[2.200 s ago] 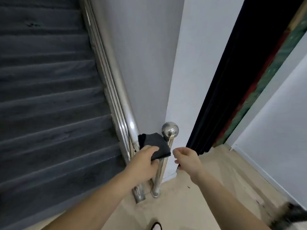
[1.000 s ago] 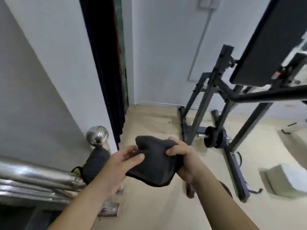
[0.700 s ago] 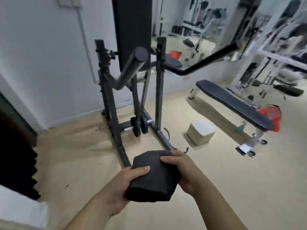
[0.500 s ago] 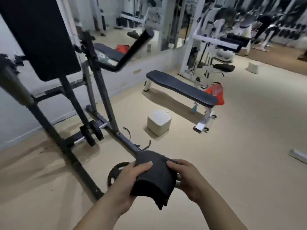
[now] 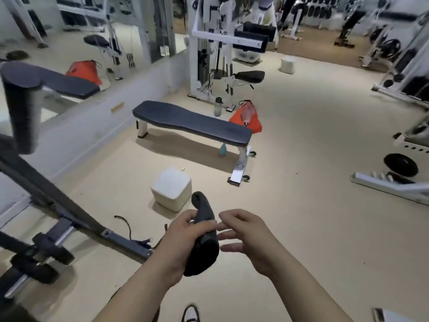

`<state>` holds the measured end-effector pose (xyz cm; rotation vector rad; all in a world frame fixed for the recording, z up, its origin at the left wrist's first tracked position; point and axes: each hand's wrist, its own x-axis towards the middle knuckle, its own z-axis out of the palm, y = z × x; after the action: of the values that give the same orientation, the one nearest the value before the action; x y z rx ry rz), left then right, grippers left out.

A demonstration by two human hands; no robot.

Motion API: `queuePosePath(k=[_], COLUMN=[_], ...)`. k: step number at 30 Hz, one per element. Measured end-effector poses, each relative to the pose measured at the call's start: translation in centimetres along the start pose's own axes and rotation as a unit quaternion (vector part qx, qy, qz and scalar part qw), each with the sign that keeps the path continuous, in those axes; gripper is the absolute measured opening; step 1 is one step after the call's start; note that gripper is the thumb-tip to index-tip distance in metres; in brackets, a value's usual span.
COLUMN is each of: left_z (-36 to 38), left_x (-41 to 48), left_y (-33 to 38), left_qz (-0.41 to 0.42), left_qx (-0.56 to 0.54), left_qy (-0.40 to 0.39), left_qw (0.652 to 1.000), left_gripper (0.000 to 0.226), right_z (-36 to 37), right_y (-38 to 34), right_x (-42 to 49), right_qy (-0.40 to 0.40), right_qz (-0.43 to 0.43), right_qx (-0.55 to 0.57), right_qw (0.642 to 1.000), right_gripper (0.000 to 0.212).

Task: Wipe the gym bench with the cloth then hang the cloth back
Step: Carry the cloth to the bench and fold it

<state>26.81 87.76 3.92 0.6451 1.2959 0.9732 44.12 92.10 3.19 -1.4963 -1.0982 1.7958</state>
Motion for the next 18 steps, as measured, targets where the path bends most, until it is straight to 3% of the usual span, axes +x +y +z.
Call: queuePosePath(k=[3, 8, 13, 15, 18], left_z=[1.6, 4.8, 7.8, 7.8, 6.2], left_x=[7.0, 17.7, 28.4, 33.3, 40.6], left_y=[4.2, 10.7, 15.7, 17.5, 20.1], left_qz=[0.006, 0.025, 0.024, 0.025, 0.025], left_qx=[0.037, 0.112, 0.179, 0.174, 0.149], left_qy=[-0.032, -0.108, -0.175, -0.144, -0.028], left_qw=[0.999, 0.988, 0.968, 0.974, 0.988], left_gripper=[0.052, 0.012, 0.015, 0.02, 0.015], right_z=[-1.2, -5.4, -8.9, -10.1, -11.0], right_y=[-4.4, -11.4, -15.8, -17.5, -20.8], right_x=[5.8, 14.1, 24.9, 30.4, 38.6], right_qy=[0.019, 0.084, 0.133, 0.138, 0.109], right_qz=[-0.003, -0.001, 0.012, 0.018, 0.032], right_qx=[0.022, 0.06, 0.057, 0.071, 0.073], right_qw=[1.0, 0.995, 0.989, 0.988, 0.991], right_gripper=[0.045, 0.068, 0.038, 0.032, 0.03])
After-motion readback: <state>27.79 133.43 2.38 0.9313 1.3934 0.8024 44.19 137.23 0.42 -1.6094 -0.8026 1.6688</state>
